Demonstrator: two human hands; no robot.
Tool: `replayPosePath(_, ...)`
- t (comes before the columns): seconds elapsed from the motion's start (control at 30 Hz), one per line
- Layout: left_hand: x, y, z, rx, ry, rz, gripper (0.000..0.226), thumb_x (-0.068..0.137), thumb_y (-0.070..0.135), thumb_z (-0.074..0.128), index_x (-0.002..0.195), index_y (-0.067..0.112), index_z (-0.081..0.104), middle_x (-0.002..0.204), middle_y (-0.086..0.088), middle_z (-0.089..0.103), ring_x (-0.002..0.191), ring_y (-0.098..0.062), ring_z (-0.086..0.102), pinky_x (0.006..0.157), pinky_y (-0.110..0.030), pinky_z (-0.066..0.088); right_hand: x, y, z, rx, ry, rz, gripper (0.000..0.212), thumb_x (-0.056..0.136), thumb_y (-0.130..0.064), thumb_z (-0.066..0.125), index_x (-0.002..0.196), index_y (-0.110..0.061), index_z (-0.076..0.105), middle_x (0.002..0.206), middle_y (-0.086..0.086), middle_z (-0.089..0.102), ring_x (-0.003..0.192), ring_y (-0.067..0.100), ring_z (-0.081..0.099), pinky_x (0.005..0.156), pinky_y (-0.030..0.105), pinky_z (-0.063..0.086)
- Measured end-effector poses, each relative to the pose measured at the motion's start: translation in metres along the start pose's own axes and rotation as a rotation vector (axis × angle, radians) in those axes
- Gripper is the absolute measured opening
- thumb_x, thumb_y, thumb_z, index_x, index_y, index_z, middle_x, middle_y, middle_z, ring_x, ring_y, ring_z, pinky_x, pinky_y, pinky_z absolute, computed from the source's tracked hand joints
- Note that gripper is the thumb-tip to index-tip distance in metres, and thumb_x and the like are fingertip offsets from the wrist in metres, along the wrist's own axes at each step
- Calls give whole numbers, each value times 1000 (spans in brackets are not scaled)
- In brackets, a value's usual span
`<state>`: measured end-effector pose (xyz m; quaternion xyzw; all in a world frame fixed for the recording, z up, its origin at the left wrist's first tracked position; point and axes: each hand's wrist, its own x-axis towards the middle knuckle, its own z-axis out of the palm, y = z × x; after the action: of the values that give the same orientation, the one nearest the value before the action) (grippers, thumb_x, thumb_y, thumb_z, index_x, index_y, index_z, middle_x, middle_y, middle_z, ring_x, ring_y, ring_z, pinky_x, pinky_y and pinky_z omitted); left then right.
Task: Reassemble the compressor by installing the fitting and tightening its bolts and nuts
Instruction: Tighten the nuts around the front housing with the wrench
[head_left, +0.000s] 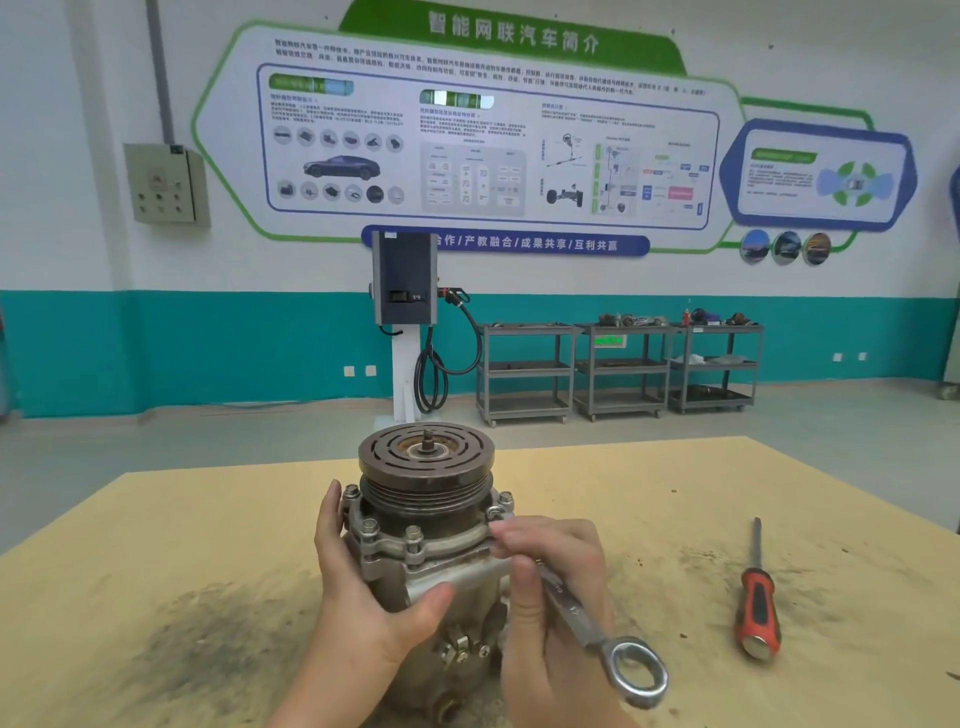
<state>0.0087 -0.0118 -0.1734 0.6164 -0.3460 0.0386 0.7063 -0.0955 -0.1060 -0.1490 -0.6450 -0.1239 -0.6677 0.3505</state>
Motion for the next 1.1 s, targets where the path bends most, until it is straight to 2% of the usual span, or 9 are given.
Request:
replayPosePath(0.1, 3, -1, 3, -14, 22, 6, 115, 39, 39, 80, 129, 63, 13, 137, 28, 34, 117, 20, 47, 89, 1, 37, 0, -3, 3, -19, -58, 40, 15, 99, -45, 46, 101, -39, 60, 99, -15, 60, 94, 0, 61, 78, 9, 47)
replayPosePath(0.17, 4, 1, 4, -10, 41, -20, 116, 40, 34, 83, 124, 69, 11, 142, 15, 41, 116, 13, 52, 89, -3, 41, 7, -8, 6, 53, -250, 214, 22, 86, -67, 49, 96, -55, 64, 97, -26, 63, 93, -7, 59, 80, 8, 46)
replayPosePath(0.23, 2, 6, 5, 3, 55, -20, 113, 39, 38, 81, 120, 72, 10, 144, 0, 43, 120, 0, 55, 97, -14, 43, 7, -9, 7, 119, -294, 337, 40, 72, -77, 57, 89, -44, 70, 89, -18, 69, 85, -5, 62, 78, 11, 48)
replayPosePath(0.33, -1, 12, 6, 80, 55, 11, 112, 36, 47, 76, 124, 71, 10, 150, 4, 34, 134, -15, 45, 115, -37, 32, 29, -21, 0, 167, 72, 110, 6, 96, -30, 56, 101, -30, 60, 84, 2, 61, 78, 7, 59, 73, 13, 48)
replayPosePath(0.37, -2, 13, 5, 101, 56, 2, 112, 36, 48, 75, 122, 75, 8, 150, 7, 33, 135, -15, 43, 117, -38, 30, 34, -14, -8, 202, 195, 98, 20, 98, -15, 46, 103, -33, 55, 81, 0, 59, 74, 10, 57, 69, 16, 48)
replayPosePath(0.47, -3, 15, 6, 141, 47, -23, 110, 36, 51, 75, 112, 86, 3, 149, 11, 32, 133, -14, 44, 117, -39, 29, 65, 4, -29, 605, 384, 530, 35, 92, 8, 31, 99, -21, 49, 62, 1, 52, 60, 18, 51, 51, 23, 44)
replayPosePath(0.63, 4, 9, 9, 123, 45, 19, 109, 38, 48, 76, 116, 84, 8, 150, 10, 28, 137, -17, 39, 119, -45, 27, 69, 39, -33, 874, 405, 969, 25, 91, 5, 27, 96, -12, 45, 57, 4, 41, 49, 17, 46, 40, 24, 35)
replayPosePath(0.8, 16, 0, 16, 141, 74, 7, 111, 35, 50, 73, 124, 73, 10, 147, 12, 27, 137, -16, 36, 118, -42, 27, 76, 55, -27, 949, 361, 1016, 25, 72, 2, 40, 91, -12, 45, 54, 3, 40, 45, 17, 45, 36, 23, 33)
replayPosePath(1.1, 23, -1, 15, 13, 8, -21, 111, 33, 45, 74, 129, 55, 18, 140, 17, 35, 131, -15, 45, 116, -37, 30, 83, 86, -17, 985, 297, 1163, 19, 69, -2, 35, 82, -14, 40, 50, -1, 35, 39, 12, 38, 33, 18, 26)
